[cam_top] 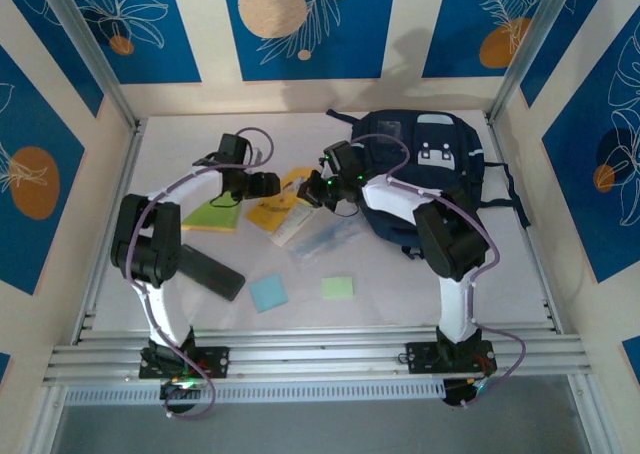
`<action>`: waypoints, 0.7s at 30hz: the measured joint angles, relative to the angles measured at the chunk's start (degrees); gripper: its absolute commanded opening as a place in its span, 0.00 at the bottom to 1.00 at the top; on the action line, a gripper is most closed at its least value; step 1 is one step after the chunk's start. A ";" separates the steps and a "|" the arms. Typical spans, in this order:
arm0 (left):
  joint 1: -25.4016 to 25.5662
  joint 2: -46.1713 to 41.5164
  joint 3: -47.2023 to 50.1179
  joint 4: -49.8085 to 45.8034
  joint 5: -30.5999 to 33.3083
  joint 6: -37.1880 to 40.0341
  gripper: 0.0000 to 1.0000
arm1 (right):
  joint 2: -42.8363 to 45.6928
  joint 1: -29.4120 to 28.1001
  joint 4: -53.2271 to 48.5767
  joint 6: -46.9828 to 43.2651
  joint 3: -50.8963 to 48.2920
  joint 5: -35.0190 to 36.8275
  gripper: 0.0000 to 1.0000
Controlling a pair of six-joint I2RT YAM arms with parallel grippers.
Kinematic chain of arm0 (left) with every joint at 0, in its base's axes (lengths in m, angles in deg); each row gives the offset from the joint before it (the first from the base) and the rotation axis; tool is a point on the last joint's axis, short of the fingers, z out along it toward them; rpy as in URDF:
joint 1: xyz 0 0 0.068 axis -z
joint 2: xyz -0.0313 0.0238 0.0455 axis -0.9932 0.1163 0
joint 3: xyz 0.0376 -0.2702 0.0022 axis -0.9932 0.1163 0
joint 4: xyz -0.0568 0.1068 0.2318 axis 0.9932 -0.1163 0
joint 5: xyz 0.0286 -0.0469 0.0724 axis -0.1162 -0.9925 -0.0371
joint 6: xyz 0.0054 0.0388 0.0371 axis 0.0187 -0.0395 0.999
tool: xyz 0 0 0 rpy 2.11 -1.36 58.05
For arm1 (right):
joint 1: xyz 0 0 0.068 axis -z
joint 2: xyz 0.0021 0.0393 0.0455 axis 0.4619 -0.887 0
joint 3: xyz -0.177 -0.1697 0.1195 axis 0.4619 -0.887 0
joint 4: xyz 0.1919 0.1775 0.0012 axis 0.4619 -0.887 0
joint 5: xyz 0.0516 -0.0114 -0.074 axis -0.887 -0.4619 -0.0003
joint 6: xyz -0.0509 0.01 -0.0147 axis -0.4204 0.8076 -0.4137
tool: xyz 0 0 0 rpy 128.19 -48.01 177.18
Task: Pack the student bag
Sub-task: Pick up the book from the center of the table.
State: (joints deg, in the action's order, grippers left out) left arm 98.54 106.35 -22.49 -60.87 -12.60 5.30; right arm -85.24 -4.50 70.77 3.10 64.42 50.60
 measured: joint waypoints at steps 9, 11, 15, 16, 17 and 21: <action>-0.76 -1.77 1.20 5.44 -8.31 -4.17 0.80 | 7.78 3.39 0.11 -9.73 -3.56 -11.13 0.00; -0.98 -1.77 3.28 7.89 -10.73 -5.46 0.80 | 9.55 4.52 1.75 -11.26 -6.10 -14.03 0.00; -1.27 -1.77 8.61 13.81 -16.50 -9.46 0.80 | 11.30 7.39 4.83 -14.08 -10.60 -19.69 0.00; -1.29 -1.77 9.90 15.56 -17.94 -10.54 0.80 | 11.47 7.80 5.38 -14.64 -11.43 -20.57 0.00; -1.29 -1.77 11.17 17.57 -19.43 -11.76 0.79 | 11.58 8.41 5.84 -15.39 -12.41 -21.57 0.00; -1.29 -1.53 15.89 26.64 -25.27 -17.55 0.77 | 11.87 9.66 8.74 -17.18 -15.61 -24.57 0.00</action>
State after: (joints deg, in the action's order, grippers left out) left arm 97.25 104.82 -6.60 -34.23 -37.87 -12.25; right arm -73.37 5.16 79.52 -14.08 48.81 26.04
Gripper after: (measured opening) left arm 0.777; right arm 0.050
